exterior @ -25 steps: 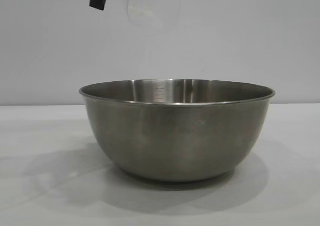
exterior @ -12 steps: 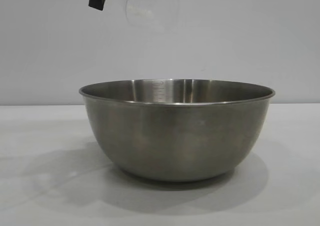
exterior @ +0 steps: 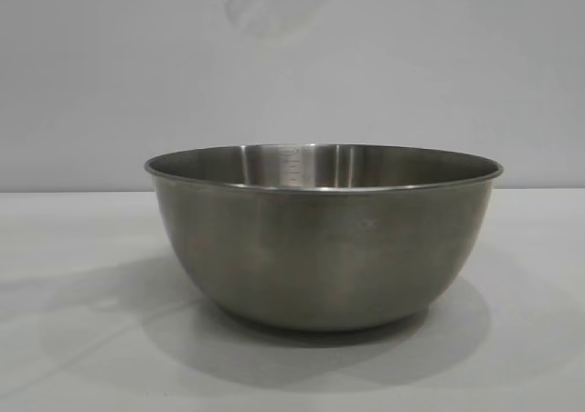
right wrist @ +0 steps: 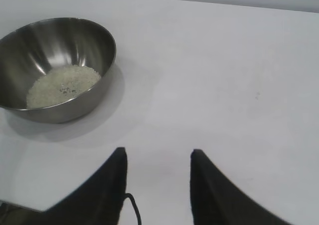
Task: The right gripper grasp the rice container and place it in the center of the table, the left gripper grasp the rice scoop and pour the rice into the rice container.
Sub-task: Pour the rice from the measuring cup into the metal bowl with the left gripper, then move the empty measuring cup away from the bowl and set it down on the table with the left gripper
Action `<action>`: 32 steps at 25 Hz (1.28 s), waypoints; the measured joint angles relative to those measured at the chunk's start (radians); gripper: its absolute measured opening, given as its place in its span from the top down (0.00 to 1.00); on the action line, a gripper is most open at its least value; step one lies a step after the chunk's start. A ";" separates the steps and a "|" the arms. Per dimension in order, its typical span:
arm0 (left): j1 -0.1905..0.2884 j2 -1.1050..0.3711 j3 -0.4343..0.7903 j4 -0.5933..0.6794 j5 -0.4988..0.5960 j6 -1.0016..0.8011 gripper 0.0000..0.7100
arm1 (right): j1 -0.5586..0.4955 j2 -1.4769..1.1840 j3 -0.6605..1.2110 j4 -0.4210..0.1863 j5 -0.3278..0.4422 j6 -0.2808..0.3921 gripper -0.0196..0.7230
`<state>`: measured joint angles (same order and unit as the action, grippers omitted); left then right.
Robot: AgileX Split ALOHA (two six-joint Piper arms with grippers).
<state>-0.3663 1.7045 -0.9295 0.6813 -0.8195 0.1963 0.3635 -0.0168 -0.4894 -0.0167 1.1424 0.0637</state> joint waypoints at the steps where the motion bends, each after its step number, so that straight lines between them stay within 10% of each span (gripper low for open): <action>1: 0.021 0.004 0.027 -0.082 -0.018 -0.067 1.00 | 0.000 0.000 0.000 0.000 0.000 0.000 0.63; 10: 0.217 0.081 0.418 -0.500 -0.294 -0.194 1.00 | 0.000 0.000 0.000 0.000 0.000 0.000 0.63; 32: 0.223 0.305 0.486 -0.536 -0.317 -0.180 1.00 | 0.000 0.000 0.000 0.000 0.000 0.000 0.63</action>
<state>-0.1429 2.0091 -0.4430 0.1454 -1.1366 0.0167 0.3635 -0.0168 -0.4894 -0.0167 1.1424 0.0637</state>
